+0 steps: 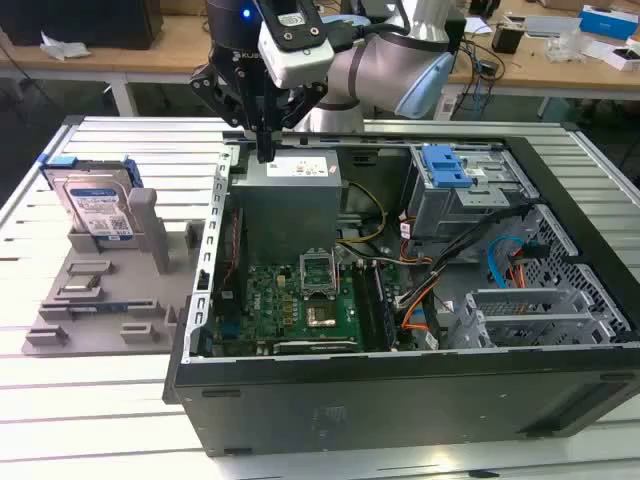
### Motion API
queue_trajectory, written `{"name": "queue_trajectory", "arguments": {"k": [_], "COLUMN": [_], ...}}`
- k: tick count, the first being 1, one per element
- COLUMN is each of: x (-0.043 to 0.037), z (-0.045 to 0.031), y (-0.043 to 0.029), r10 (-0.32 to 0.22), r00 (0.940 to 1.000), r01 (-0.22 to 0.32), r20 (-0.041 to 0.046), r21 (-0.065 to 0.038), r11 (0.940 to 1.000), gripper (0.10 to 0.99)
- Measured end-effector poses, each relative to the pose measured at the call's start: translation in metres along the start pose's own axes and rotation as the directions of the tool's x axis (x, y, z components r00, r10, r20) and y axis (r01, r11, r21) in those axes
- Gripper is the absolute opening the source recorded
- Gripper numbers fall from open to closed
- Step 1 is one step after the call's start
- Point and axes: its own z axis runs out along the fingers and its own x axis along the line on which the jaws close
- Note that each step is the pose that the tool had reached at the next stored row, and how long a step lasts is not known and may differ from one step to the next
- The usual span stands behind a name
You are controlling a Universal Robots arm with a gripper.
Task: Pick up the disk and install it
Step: 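Reach for the disk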
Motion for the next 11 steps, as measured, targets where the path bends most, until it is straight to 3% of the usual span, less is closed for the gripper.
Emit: {"name": "queue_trajectory", "arguments": {"k": [2,11], "x": [0.0140,0.0314], "z": [-0.0004,-0.0008], "y": [-0.0011,-0.0024], "r10": [0.000,0.000], "r00": [1.0000,1.0000], "r01": [0.000,0.000], "r20": [-0.0001,-0.0001], "r21": [0.000,0.000], "r11": [1.0000,1.0000], "gripper": [0.106,0.106]}}
